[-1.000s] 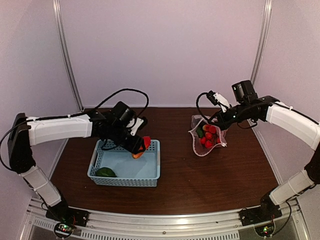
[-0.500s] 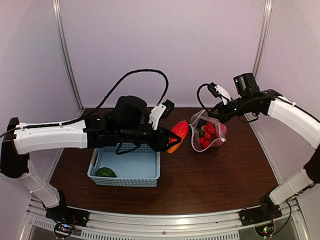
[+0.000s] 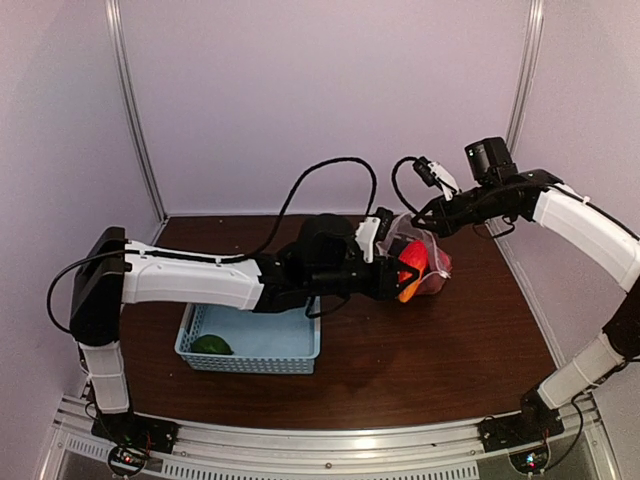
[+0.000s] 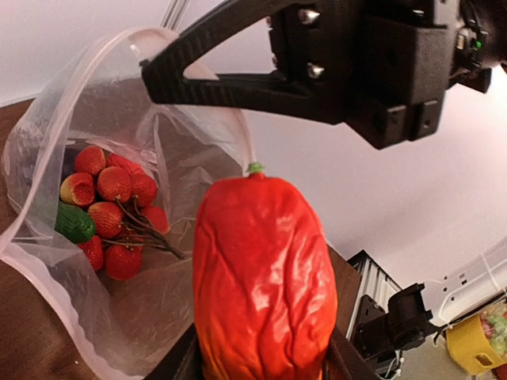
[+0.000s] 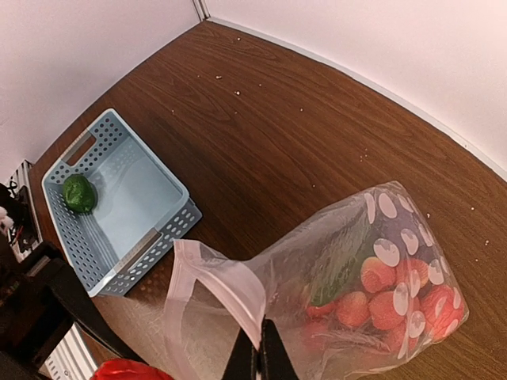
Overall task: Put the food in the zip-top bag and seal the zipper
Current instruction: Place the fake fruit in the zipper food storage bag, then adjust the zipper food storage bag at the center of the board.
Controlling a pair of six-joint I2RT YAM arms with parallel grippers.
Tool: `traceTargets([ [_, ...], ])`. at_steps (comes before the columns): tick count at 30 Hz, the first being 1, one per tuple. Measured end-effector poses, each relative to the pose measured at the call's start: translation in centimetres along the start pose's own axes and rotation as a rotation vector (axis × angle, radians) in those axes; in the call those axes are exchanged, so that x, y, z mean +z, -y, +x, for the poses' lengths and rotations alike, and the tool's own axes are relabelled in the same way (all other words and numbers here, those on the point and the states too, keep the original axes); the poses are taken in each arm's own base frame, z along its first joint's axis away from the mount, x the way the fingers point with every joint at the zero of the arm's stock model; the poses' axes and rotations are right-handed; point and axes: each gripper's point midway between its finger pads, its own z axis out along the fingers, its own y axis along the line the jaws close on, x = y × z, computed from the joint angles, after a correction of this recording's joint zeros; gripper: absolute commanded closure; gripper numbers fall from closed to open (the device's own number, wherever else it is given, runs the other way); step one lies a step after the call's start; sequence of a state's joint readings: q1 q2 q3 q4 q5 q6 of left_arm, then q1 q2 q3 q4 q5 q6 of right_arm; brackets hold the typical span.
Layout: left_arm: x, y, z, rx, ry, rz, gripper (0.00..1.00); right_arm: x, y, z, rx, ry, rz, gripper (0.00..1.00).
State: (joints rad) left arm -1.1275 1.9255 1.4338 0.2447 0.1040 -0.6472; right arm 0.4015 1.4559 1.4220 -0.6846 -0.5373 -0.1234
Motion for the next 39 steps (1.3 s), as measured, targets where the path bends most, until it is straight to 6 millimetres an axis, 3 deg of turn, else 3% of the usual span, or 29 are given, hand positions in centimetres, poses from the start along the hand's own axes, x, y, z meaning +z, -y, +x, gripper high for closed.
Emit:
traceTargets([
  [8, 1.7, -1.9, -1.7, -0.266, 0.069, -0.119, 0.67, -1.3, -0.7, -0.6, -0.009, 0.032, -0.006, 1.0],
  [10, 2.2, -2.5, -2.1, -0.312, 0.082, -0.149, 0.62, -1.4, -0.8, -0.6, -0.007, 0.034, -0.009, 1.0],
  [12, 3.1, -3.2, -2.3, -0.356, 0.086, -0.178, 0.46, -1.4, -0.8, -0.6, -0.001, 0.035, -0.012, 1.0],
  [16, 6.3, -4.4, -3.6, -0.398, 0.075, -0.218, 0.23, -1.5, -0.9, -0.6, 0.004, 0.036, -0.013, 1.0],
  [18, 6.9, -4.6, -4.0, -0.391, 0.071, -0.225, 0.04, -1.5, -0.9, -0.7, 0.005, 0.037, -0.012, 1.0],
  [21, 6.0, -4.4, -3.3, -0.357, 0.063, -0.239, 0.02, -1.6, -0.9, -0.7, 0.003, 0.041, -0.012, 1.0],
  [24, 4.5, -2.8, -2.5, -0.32, 0.043, -0.221, 0.02, -2.0, -1.0, -0.9, 0.001, 0.051, -0.009, 1.0],
  [34, -1.2, 6.2, -4.3, -0.113, 0.084, -0.049, 0.02, -2.4, -0.6, -1.2, 0.003, 0.066, 0.003, 1.0],
  [38, -3.4, 7.0, -3.7, -0.053, 0.105, -0.095, 0.03, -2.1, -0.5, -0.9, 0.004, 0.064, 0.003, 1.0],
  [39, -3.6, 6.7, -3.2, -0.045, 0.104, -0.116, 0.07, -2.0, -0.4, -0.8, 0.004, 0.062, 0.002, 1.0],
])
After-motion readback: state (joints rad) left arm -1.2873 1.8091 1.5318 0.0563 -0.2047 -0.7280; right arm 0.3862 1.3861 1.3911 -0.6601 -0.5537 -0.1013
